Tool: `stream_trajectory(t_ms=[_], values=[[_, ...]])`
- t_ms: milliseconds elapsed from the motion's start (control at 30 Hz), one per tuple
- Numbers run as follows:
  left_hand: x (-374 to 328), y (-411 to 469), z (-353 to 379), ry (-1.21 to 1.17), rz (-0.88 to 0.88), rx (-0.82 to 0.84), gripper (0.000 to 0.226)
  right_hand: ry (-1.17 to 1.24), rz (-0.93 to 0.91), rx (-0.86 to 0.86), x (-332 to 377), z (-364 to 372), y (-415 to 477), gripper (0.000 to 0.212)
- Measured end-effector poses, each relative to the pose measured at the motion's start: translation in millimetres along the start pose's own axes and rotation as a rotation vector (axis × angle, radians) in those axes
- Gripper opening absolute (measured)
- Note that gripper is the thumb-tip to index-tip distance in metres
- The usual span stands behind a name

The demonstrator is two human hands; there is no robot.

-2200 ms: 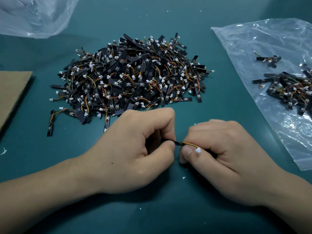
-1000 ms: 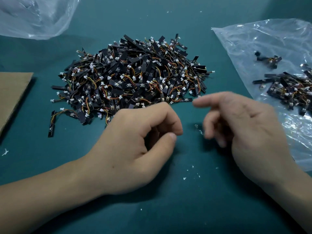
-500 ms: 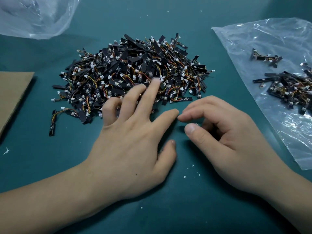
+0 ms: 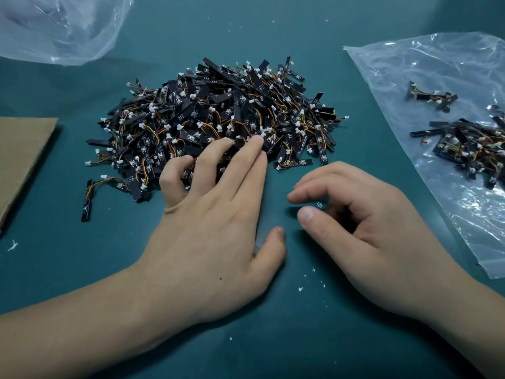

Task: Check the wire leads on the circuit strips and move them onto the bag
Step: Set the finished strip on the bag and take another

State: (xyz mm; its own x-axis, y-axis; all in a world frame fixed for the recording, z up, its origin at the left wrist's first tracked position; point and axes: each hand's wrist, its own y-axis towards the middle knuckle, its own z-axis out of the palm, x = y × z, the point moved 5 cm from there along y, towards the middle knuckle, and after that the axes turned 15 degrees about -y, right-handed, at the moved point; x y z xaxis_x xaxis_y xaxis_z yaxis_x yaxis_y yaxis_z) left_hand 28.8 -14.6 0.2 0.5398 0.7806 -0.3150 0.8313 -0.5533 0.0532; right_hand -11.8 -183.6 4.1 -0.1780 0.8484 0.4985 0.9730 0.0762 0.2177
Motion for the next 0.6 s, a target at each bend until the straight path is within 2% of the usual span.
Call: stream_trajectory(t_ms=[167,500,600], values=[[1.1,0.5,2.6,-0.012,-0.016,-0.005,0.067,-0.013,-0.006,0.004,-0.1,0.1,-0.1,0.012],[-0.1,0.4,-0.2,-0.029,0.025,-0.063,0.089,-0.026,-0.014,0.010,1.1,-0.2,-0.1,0.012],[0.0,0.9,1.1,-0.013,0.016,-0.035,0.087,-0.031,-0.015,0.012,1.5,-0.4,-0.4,0.012]])
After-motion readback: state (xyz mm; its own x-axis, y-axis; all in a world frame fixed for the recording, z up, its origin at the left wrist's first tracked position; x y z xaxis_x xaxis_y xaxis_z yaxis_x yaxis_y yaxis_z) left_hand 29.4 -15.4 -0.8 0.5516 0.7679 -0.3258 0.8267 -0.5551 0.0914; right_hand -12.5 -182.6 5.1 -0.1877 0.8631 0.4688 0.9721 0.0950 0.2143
